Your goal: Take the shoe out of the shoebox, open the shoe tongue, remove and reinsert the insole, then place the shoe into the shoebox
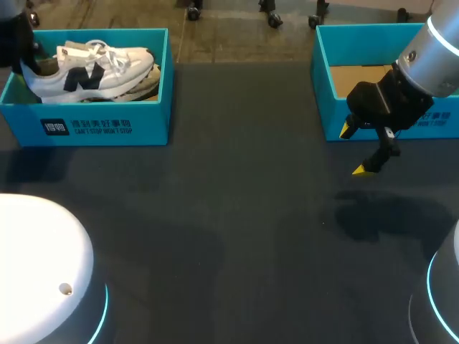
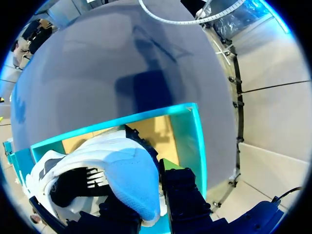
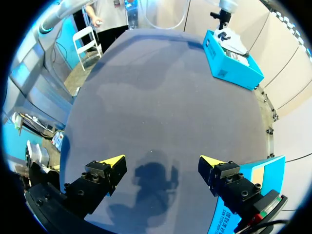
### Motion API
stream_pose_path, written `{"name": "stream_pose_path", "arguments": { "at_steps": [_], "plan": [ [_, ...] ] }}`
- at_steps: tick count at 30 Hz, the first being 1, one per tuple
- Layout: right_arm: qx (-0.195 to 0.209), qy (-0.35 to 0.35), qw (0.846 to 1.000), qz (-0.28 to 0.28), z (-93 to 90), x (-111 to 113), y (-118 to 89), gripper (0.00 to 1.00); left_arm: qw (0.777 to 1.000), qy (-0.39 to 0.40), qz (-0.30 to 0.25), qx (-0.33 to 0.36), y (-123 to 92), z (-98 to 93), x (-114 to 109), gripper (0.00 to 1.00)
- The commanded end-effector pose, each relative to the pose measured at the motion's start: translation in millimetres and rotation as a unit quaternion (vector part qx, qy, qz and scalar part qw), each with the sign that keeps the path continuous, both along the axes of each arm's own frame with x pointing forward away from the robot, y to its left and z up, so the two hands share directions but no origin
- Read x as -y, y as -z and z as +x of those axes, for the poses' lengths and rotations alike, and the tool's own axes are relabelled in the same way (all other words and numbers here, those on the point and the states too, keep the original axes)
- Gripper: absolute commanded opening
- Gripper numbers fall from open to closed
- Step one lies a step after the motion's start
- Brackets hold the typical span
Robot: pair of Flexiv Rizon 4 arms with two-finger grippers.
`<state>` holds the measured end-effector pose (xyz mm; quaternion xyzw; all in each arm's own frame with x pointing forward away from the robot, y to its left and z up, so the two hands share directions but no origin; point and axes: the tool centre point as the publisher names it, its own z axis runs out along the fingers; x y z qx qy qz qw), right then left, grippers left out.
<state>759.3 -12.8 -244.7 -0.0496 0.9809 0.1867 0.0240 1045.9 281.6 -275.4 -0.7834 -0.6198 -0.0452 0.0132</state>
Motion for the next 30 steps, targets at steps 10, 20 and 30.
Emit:
{"name": "stream_pose_path", "arguments": {
  "at_steps": [10,20,30],
  "plan": [
    [0.001,0.000,1.000,-0.001,-0.1,-0.5,0.8,1.00,0.999,-0.030,0.025,0.005,-71.0,-2.9,9.5,0.00],
    [0.001,0.000,1.000,-0.001,-0.1,-0.5,0.8,1.00,0.999,-0.033,0.034,-0.010,-117.8,1.9,21.1,0.00],
    [0.001,0.000,1.000,-0.001,-0.1,-0.5,0.8,1.00,0.999,-0.038,0.034,-0.019,-128.4,5.5,21.5,0.00]
  ]
}}
